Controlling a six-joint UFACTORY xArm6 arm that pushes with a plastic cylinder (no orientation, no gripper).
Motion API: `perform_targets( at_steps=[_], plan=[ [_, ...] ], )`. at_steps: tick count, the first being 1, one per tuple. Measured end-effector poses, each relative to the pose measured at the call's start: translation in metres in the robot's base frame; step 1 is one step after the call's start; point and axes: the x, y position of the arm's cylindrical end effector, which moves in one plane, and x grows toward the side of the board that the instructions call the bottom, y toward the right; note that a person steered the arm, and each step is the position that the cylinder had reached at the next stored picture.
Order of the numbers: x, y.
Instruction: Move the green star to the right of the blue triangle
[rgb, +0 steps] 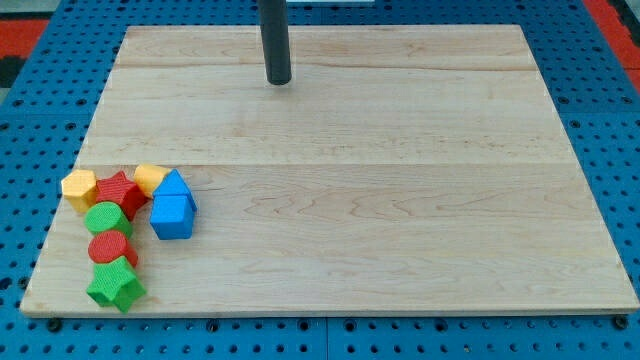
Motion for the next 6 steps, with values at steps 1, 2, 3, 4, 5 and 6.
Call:
perform_targets(
  at_steps=[1, 2, 3, 4, 5, 6],
  plan=[
    [0.0, 0.0],
    [0.0, 0.0],
    [-0.001, -0.01],
    [-0.007, -0.117],
    [0.042, -0.226],
    [0.068, -0.248]
  ],
)
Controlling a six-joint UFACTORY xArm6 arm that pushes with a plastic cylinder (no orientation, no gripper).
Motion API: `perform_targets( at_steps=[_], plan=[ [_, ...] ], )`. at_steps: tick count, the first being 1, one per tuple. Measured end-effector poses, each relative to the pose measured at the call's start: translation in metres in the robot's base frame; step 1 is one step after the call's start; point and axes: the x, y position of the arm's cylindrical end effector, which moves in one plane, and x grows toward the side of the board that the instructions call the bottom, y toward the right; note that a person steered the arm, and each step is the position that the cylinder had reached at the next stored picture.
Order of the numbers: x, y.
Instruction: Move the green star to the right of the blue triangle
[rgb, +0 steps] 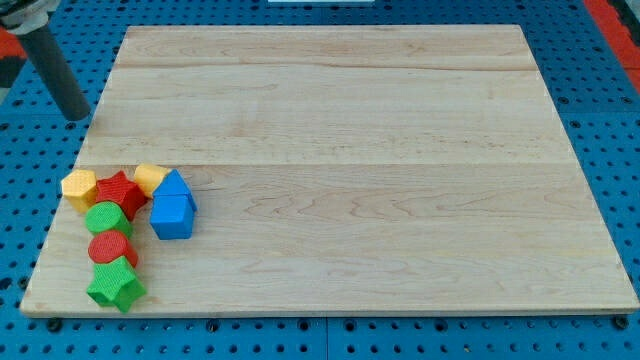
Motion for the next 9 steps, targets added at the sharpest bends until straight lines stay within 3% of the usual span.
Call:
perform_targets(
  at_steps=[3, 4, 6, 7, 9],
  plan=[
    [0.002, -0.001],
    [0.033, 0.005],
    [0.185, 0.007],
    [0.227, 0.045],
    [0.228, 0.124]
  ],
)
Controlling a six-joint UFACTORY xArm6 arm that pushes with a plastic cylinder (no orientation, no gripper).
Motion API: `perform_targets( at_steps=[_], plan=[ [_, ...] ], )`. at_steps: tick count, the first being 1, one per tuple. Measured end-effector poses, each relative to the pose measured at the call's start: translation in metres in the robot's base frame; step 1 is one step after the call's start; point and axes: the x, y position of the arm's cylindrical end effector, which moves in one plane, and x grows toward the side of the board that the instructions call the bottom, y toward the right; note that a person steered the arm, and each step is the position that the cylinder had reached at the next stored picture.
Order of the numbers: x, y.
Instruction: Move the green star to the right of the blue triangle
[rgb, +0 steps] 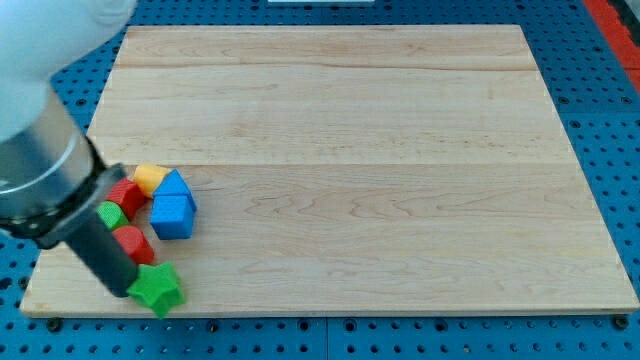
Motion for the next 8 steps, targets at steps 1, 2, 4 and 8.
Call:
perform_targets(
  at_steps=[1, 2, 4, 8],
  plan=[
    [0.0, 0.007],
    [0.024, 0.007],
    [0.015, 0.033],
    [0.023, 0.155]
  ],
)
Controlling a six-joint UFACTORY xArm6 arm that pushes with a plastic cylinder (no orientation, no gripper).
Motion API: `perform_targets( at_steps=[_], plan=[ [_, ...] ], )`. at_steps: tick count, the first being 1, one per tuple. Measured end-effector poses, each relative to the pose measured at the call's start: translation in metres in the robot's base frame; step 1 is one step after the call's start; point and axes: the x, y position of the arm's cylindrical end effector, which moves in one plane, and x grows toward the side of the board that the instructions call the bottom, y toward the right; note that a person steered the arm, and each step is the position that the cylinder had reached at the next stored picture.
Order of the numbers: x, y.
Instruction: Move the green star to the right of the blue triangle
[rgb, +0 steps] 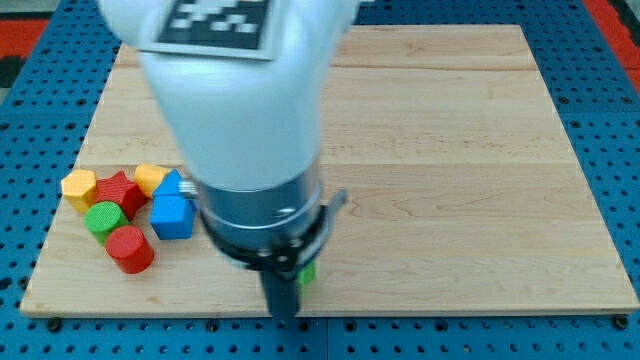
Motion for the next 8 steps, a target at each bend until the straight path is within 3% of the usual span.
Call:
perform_targets(
  at_steps=[2, 3, 4, 5, 8],
  plan=[
    [-0.05, -0.032],
    [-0.043, 0.033],
    [-0.056, 0.029],
    [-0.078, -0.028],
    [-0.131, -0.042]
  ],
)
